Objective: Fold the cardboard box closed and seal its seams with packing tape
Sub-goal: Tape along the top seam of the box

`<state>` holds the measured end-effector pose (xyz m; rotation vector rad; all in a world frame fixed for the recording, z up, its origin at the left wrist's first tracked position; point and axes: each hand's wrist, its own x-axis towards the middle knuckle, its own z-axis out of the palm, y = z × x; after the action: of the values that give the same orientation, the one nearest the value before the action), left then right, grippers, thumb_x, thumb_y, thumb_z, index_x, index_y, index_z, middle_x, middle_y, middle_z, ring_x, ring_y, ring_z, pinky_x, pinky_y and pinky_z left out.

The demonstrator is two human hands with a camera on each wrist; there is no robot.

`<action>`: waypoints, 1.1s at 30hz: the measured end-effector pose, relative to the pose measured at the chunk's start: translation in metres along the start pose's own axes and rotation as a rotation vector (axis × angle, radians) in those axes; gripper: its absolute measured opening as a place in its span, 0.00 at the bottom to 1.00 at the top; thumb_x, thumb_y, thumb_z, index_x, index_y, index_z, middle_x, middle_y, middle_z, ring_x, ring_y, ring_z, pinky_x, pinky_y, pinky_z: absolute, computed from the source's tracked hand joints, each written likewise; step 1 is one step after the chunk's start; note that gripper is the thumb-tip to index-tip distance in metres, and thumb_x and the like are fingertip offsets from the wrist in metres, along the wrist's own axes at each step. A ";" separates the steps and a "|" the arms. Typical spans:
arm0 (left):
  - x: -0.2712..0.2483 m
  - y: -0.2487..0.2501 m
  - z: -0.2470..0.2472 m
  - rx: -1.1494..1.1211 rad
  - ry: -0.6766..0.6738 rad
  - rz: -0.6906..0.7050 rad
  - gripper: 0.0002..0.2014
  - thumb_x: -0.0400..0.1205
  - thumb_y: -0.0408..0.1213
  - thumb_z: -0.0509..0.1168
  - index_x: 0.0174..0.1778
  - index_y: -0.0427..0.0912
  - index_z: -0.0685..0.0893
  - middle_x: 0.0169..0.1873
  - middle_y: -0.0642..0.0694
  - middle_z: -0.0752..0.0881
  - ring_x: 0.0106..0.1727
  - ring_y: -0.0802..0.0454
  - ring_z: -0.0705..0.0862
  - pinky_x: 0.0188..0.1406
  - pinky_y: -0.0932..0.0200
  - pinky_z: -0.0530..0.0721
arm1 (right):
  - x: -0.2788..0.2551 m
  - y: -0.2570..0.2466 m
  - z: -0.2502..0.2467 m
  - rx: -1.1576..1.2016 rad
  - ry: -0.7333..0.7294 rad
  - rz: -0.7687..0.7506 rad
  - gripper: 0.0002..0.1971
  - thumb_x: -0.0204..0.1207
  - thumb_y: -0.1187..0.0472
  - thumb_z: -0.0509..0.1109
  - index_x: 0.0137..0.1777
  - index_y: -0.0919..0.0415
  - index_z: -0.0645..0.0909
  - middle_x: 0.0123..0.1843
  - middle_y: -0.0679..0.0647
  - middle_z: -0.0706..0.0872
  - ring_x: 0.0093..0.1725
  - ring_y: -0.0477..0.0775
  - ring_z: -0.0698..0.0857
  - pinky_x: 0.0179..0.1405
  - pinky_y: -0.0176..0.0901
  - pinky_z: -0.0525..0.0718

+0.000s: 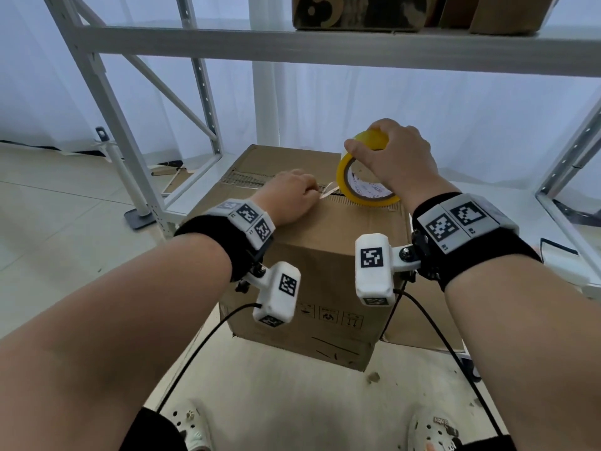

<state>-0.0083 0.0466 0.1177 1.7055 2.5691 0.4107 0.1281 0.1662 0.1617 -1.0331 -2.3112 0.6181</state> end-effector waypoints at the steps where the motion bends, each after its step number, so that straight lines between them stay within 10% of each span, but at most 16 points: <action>1: -0.001 -0.009 -0.004 0.001 0.002 -0.045 0.16 0.86 0.40 0.52 0.64 0.41 0.80 0.64 0.41 0.78 0.65 0.44 0.75 0.65 0.53 0.69 | 0.000 0.000 0.000 0.004 0.001 -0.004 0.31 0.73 0.33 0.64 0.73 0.47 0.71 0.70 0.57 0.73 0.71 0.62 0.71 0.63 0.57 0.73; 7: -0.009 -0.024 -0.001 0.052 -0.057 -0.273 0.21 0.85 0.46 0.50 0.72 0.42 0.68 0.74 0.39 0.68 0.74 0.40 0.67 0.72 0.44 0.64 | 0.002 0.004 0.000 0.009 0.010 -0.011 0.31 0.74 0.33 0.64 0.73 0.47 0.71 0.70 0.57 0.74 0.70 0.62 0.72 0.62 0.56 0.74; 13: 0.002 0.026 0.011 0.078 -0.285 -0.153 0.34 0.87 0.57 0.44 0.84 0.42 0.45 0.84 0.44 0.43 0.84 0.47 0.42 0.81 0.49 0.42 | 0.006 0.004 0.000 0.007 0.014 -0.005 0.32 0.72 0.32 0.64 0.73 0.48 0.72 0.71 0.56 0.74 0.70 0.62 0.72 0.63 0.56 0.74; 27: 0.001 0.009 0.002 0.075 -0.355 -0.064 0.34 0.86 0.59 0.42 0.84 0.47 0.42 0.84 0.49 0.41 0.83 0.54 0.41 0.82 0.52 0.41 | 0.009 0.017 0.005 0.461 0.111 0.164 0.29 0.69 0.34 0.71 0.56 0.58 0.76 0.49 0.49 0.80 0.52 0.53 0.80 0.51 0.46 0.79; 33: 0.003 0.012 0.001 0.080 -0.371 -0.090 0.35 0.85 0.61 0.43 0.84 0.47 0.42 0.84 0.50 0.42 0.84 0.53 0.42 0.82 0.51 0.41 | 0.011 -0.003 -0.005 0.214 0.151 0.027 0.26 0.68 0.38 0.73 0.52 0.58 0.74 0.46 0.50 0.74 0.46 0.52 0.74 0.41 0.43 0.69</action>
<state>0.0019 0.0543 0.1199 1.5097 2.4029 -0.0145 0.1230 0.1736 0.1705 -0.9765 -2.0540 0.7533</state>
